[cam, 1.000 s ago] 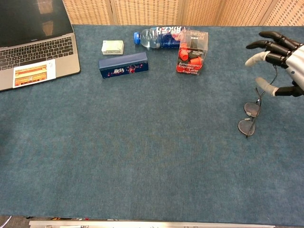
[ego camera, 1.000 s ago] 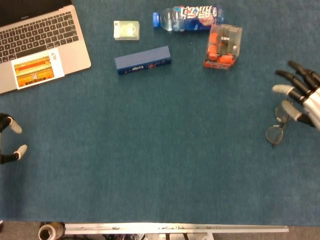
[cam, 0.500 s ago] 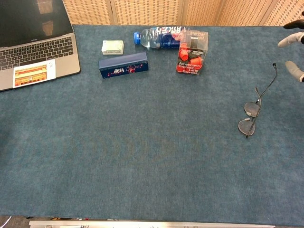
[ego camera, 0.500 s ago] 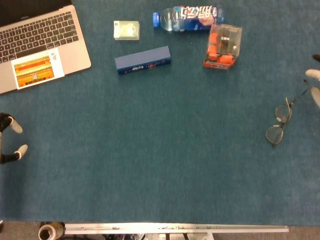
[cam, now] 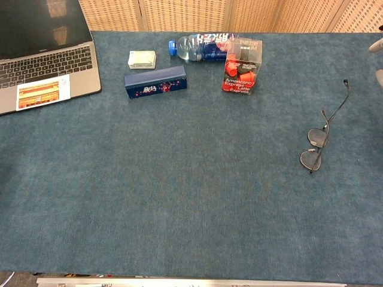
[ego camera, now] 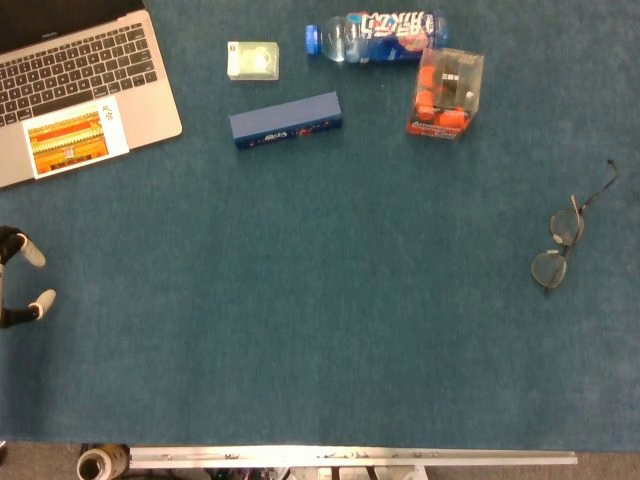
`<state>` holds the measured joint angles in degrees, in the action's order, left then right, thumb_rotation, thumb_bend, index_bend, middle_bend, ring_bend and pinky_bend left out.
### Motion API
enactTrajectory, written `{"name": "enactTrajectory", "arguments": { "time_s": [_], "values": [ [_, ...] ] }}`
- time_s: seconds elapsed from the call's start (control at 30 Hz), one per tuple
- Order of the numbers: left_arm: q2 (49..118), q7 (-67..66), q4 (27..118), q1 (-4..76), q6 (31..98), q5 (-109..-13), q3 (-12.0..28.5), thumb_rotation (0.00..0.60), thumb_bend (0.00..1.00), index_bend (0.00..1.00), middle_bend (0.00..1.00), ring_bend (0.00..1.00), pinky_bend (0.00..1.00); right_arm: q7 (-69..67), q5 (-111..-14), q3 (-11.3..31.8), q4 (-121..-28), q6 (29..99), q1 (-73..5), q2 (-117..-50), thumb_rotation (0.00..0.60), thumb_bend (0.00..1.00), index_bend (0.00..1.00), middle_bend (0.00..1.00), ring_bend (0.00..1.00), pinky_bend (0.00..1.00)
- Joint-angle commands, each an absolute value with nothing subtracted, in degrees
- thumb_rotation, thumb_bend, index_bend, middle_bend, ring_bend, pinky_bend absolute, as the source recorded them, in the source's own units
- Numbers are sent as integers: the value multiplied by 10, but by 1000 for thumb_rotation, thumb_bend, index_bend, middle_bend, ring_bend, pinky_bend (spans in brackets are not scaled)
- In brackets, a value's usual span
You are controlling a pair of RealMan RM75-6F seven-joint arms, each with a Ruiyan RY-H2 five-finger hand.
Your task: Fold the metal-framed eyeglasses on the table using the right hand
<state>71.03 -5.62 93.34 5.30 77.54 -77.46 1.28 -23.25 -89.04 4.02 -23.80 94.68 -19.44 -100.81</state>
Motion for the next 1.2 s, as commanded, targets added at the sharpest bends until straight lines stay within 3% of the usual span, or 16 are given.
{"name": "enactTrajectory", "arguments": {
  "time_s": [0.03,0.13,0.27,1.2],
  "values": [
    [710,-55,933,53,775,-775,13,600,159,491,363,239,512,-229,-882,49,-238,937,-199,-1013,600,265,368,222,86,304],
    [710,-52,931,52,775,-774,12,600,159,491,363,238,512,-241,-868,64,-243,922,-207,-1022,600,191,368,222,86,304],
    [711,-48,928,51,775,-773,11,600,159,491,363,238,512,-269,-860,74,-235,915,-216,-1028,600,169,368,222,86,304],
    [708,-48,929,51,772,-771,10,600,159,490,363,239,512,-344,-828,103,-192,844,-262,-1081,600,157,368,225,86,304]
  ]
}}
